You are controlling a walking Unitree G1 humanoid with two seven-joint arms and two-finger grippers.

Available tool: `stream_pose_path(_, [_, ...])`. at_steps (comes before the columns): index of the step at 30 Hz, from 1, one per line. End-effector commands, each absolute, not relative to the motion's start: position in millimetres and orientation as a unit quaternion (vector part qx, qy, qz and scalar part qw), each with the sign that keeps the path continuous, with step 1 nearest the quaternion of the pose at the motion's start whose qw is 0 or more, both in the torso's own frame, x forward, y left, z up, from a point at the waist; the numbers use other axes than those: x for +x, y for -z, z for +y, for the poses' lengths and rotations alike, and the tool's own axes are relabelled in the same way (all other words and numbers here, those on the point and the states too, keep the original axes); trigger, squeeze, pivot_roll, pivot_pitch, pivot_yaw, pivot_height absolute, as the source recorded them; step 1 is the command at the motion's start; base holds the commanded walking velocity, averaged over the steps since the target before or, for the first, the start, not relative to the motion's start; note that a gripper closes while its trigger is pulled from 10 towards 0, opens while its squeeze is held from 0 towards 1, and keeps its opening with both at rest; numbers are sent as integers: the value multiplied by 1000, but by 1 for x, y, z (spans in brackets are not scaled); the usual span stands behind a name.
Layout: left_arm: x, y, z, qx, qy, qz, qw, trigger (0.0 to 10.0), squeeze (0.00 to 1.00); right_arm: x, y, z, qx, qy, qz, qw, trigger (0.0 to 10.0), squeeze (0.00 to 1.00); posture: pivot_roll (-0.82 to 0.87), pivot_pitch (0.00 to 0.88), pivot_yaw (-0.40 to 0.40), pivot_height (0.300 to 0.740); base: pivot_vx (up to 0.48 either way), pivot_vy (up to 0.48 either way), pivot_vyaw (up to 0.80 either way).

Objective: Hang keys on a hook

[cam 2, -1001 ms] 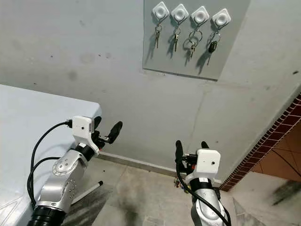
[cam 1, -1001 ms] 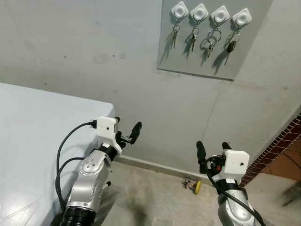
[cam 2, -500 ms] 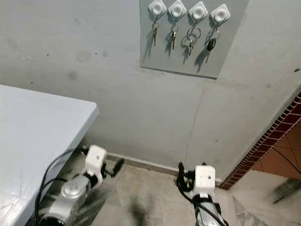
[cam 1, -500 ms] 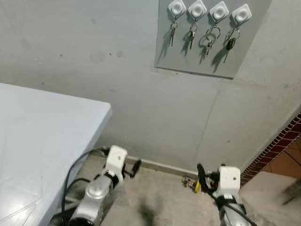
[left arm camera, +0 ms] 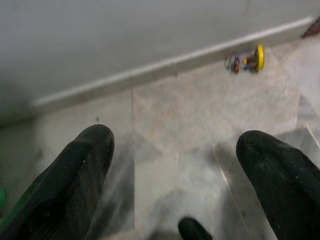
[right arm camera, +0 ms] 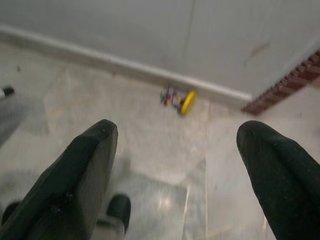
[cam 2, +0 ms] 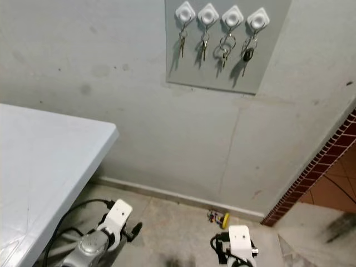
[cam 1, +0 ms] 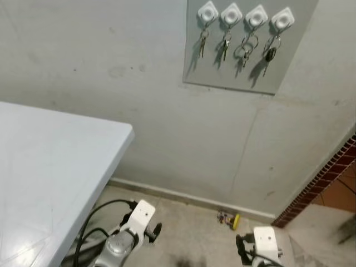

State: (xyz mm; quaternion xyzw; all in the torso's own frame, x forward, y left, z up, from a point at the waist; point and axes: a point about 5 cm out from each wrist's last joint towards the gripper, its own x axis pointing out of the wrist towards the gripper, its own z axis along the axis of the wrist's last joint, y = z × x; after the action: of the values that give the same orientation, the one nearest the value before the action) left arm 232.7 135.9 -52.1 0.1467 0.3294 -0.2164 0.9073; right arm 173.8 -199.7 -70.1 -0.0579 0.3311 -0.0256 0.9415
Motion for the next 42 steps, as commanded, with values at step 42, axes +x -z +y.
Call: stream_pose_path(42, [187,83,165,118,138,452,873,10000,0,95,106,-203,66,90,457,883,10000,0,-75,0,6,740,0,-193,0])
